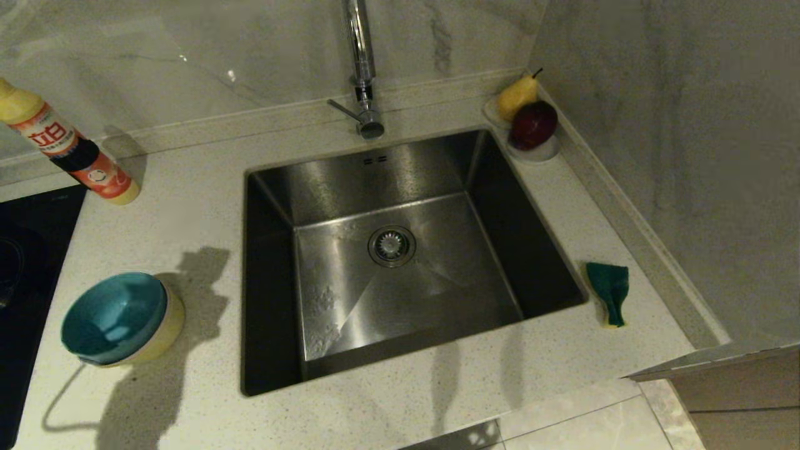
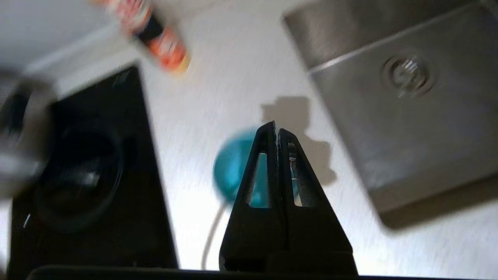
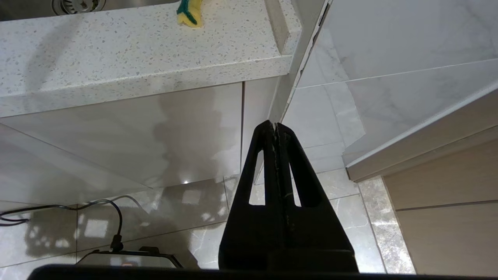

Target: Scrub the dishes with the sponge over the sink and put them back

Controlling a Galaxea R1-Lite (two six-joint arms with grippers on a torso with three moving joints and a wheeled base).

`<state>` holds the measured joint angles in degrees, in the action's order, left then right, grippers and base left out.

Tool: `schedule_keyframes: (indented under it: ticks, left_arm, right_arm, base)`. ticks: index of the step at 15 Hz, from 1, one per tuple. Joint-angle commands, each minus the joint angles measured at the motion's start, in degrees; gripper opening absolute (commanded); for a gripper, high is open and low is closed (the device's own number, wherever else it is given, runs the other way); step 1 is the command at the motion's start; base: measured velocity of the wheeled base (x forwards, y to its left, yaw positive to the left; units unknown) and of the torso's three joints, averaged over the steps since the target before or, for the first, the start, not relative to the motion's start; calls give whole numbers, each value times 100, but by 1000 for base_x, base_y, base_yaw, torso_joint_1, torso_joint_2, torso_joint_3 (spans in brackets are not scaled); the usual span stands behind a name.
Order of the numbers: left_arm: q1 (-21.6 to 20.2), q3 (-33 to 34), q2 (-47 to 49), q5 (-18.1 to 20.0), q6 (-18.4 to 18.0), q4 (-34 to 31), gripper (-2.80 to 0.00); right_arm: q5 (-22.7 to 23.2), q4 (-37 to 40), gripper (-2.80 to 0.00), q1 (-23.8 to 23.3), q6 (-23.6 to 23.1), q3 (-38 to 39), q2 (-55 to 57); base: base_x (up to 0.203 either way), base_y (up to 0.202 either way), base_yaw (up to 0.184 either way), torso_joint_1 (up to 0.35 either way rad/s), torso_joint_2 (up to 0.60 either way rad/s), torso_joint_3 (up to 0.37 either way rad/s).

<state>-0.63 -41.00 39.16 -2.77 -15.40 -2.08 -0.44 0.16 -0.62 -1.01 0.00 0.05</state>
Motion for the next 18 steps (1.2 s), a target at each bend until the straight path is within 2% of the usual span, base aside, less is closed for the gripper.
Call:
schedule_keyframes:
  ticks: [1,4,6,7,8,11,14,17,18]
  left_arm:
    - [240,634,-1132,-269,152,23,-280]
    - [460,1567,-2176,-476,479,119,-280]
    - [503,2233,-2317,-943,971,536,-280]
    - [399,2404,-2325,-942,1058,696,-280]
    - [160,2592,-2338,-836,1105,782,-280]
    - [-4,3212,-3061,-501,1077,720,-280]
    - [-26,3554,-3937,-28,1091,106,-280]
    - [-33,4039,-3900,471,1183,-67,-280]
    - [-33,4073,-3899,470,1189,58,-280]
  right_arm:
    - [0,1,-280,1,-4,0,4]
    - [0,1,-280,1,-4,0,4]
    - [0,1,-280,1,5,0,4]
    - [0,1,-280,1,-4,0,4]
    - [0,1,-280,1,5,0,4]
    - [0,1,-280,1,13,0,13]
    - [9,-5,-280,1,9,0,4]
    - [9,1,-280,1,5,0,4]
    - [9,1,-280,1,5,0,4]
  base:
    - [0,0,0,0,0,0]
    - [0,0,0,0,0,0]
    - [0,0,0,0,0,0]
    - [0,0,0,0,0,0]
    - [0,0,0,0,0,0]
    - [0,0,0,0,0,0]
    - [0,0,0,0,0,0]
    - [0,0,0,0,0,0]
    - [0,0,0,0,0,0]
